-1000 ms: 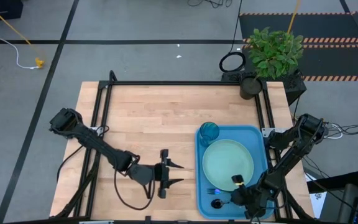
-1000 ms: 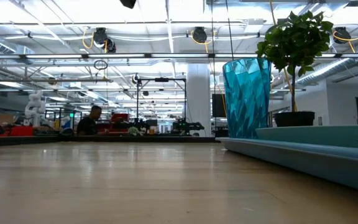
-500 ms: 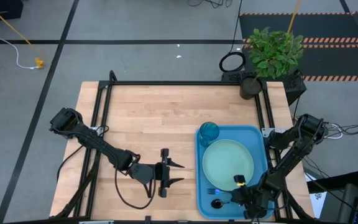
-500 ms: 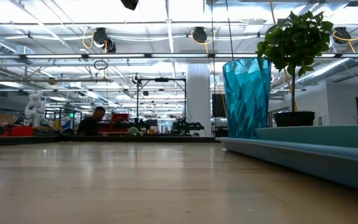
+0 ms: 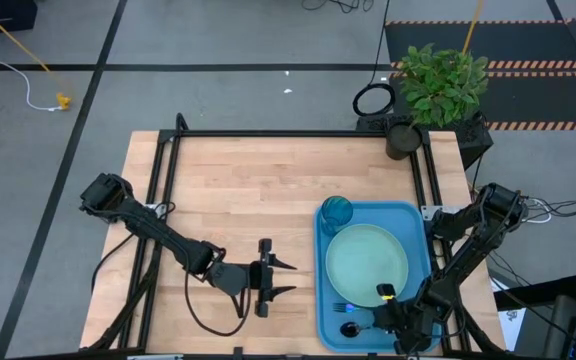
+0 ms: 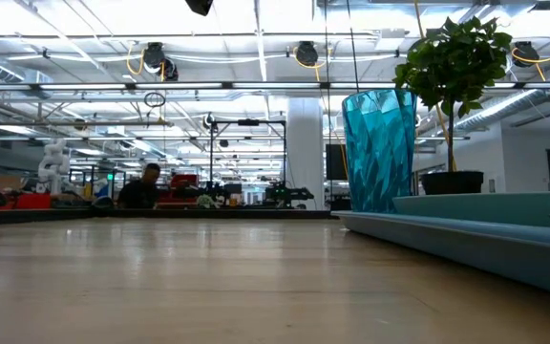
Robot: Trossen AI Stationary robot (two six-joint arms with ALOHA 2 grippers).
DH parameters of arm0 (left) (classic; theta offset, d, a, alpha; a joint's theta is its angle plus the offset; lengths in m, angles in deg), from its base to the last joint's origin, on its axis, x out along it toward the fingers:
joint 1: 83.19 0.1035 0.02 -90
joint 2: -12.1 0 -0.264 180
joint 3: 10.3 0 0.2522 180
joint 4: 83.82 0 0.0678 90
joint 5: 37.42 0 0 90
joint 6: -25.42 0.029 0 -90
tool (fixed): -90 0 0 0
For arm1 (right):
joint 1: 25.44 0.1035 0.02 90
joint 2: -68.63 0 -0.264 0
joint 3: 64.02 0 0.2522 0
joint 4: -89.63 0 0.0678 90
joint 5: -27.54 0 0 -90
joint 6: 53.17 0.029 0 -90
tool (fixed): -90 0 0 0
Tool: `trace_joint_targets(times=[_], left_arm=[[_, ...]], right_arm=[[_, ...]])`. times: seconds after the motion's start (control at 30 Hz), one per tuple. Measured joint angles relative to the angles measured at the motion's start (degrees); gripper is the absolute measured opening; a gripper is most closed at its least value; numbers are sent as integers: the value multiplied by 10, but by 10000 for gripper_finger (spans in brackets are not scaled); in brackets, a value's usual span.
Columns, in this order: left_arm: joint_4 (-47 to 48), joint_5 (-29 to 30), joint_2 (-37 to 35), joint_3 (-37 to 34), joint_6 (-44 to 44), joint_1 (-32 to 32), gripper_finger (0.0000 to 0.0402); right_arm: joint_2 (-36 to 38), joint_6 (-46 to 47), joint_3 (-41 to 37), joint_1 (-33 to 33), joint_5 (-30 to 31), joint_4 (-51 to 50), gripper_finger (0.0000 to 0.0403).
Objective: Pick and place plate/cup/fork/spoon on tray
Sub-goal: Put the blue spoon on the blue serving tray to the left of the blue fork
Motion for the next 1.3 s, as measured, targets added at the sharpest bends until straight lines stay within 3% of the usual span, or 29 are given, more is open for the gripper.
trace_joint_targets(times=[1.3], left_arm=[[1, 0, 0, 0, 0, 0, 211]], right_arm=[[-13, 0, 0, -8, -15, 49, 0]])
